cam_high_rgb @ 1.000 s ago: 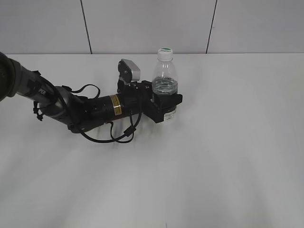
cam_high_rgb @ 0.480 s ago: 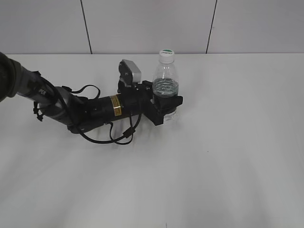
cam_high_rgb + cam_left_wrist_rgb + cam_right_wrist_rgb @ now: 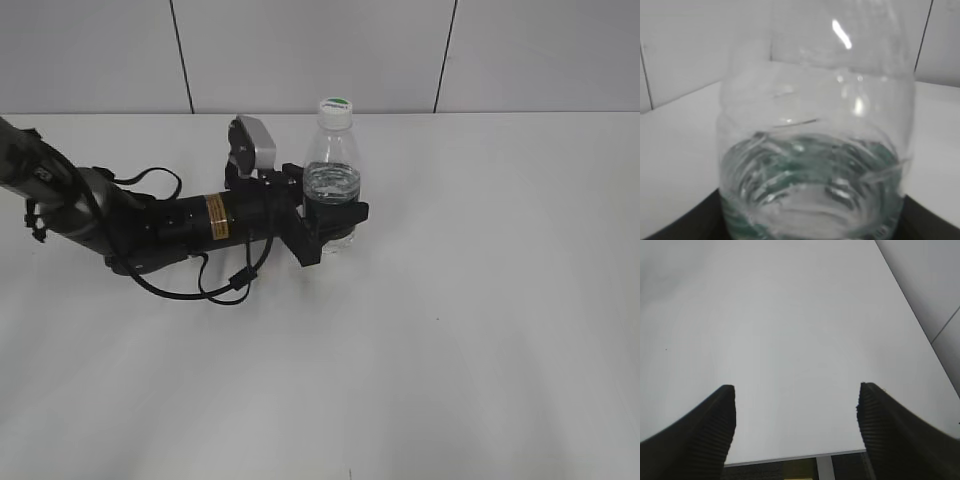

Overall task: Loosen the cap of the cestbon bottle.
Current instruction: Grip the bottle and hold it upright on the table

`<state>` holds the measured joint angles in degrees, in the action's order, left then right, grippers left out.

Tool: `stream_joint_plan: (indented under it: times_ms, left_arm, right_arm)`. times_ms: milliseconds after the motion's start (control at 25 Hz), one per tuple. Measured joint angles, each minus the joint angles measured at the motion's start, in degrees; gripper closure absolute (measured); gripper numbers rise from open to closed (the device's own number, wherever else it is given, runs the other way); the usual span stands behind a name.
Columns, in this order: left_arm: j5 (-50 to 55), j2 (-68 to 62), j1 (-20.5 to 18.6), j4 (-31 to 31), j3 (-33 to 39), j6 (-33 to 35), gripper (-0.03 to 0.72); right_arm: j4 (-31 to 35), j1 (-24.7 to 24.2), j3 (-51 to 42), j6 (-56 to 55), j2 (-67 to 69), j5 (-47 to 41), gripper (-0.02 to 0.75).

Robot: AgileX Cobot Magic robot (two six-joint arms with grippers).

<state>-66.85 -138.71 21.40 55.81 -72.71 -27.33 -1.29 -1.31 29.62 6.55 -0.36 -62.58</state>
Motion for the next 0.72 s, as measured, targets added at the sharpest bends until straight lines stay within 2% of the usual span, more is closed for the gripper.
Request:
stream_joint_plan:
  times_ms: [200,440,720]
  left_arm:
    - [-0.71,5.32,-0.64,-0.33,6.85,2.11,0.283]
    - [-0.49,7.36,-0.58,-2.74,16.25,7.88,0.283]
    - [-0.34,6.72,-0.46,-8.04,17.74,8.58,0.283]
  right_arm:
    - [0.0,0.0,0.0,0.0,0.0,0.0,0.158]
    - [0.0,0.0,0.0,0.0,0.0,0.0,0.158]
    - [0.0,0.0,0.0,0.0,0.0,0.0,0.158]
